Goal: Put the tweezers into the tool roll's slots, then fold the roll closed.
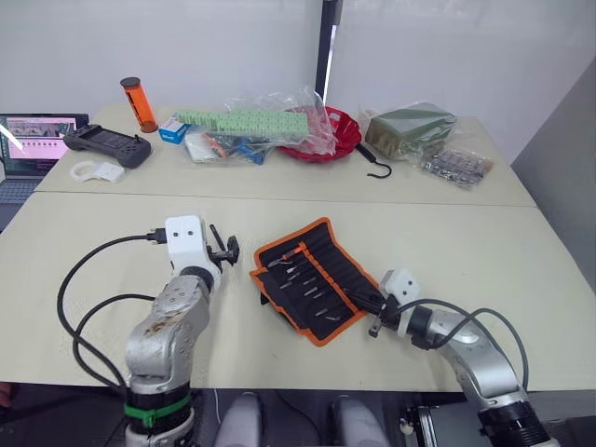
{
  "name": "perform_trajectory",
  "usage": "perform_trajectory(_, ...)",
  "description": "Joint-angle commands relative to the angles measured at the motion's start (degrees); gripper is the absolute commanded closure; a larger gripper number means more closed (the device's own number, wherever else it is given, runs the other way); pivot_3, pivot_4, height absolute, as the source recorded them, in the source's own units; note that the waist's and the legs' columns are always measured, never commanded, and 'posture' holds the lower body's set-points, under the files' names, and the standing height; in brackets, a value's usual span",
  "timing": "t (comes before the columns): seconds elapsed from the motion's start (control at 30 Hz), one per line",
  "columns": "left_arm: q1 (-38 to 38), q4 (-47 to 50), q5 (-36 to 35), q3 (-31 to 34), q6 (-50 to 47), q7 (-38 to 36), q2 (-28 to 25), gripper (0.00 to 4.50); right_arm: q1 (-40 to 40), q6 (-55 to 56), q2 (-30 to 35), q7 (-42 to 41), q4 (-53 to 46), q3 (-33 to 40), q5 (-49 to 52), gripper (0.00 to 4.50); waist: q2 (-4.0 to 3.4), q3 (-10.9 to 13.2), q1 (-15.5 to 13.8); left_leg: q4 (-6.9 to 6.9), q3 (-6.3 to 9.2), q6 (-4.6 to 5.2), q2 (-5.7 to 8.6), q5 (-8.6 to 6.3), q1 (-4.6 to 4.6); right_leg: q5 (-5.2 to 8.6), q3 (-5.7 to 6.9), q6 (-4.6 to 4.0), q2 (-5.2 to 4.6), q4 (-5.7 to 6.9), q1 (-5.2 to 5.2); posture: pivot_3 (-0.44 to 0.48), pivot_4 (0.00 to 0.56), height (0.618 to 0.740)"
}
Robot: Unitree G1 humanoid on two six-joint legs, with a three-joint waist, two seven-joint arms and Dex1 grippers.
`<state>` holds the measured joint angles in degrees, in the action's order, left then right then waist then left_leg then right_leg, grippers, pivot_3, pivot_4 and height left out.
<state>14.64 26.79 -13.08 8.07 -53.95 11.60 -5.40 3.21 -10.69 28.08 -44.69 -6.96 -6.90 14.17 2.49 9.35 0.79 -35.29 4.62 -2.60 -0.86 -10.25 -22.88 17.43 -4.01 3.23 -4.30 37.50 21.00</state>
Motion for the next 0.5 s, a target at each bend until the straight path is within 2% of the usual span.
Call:
perform_trajectory(0.03,3.8,-2.5,3.2,-1.7,-3.1,3.9,3.0,0.02,-1.6,-2.0,0.8,0.2,-0.1,-0.5,-1.0,4.50,0.01,0.0,0.0,-0.01,0.00,0.00,0.01,0.00,-0.02,0.00,0.00,0.01,0.00,0.00,0.00,0.000,0.150,0.740)
perform_trajectory(0.23,8.0,-6.3,4.2,-3.5,-6.6,3.3,5.8,0.02,-1.8,-2.4,0.6,0.8,-0.6,-0.5,-1.0,4.50,0.01,0.0,0.0,-0.01,0.01,0.00,0.02,0.00,-0.03,0.01,0.02,0.03,0.00,-0.01,0.01,0.000,0.150,0.740)
perform_trajectory(0.5,9.4,-7.6,7.4,-1.8,-12.1,5.7,7.4,0.02,-2.0,-1.9,0.0,1.9,-0.4,-0.9,-1.4,4.50,0.01,0.0,0.0,-0.01,0.01,0.00,0.02,0.00,-0.04,0.01,0.01,0.04,0.00,-0.01,0.01,0.000,0.150,0.740)
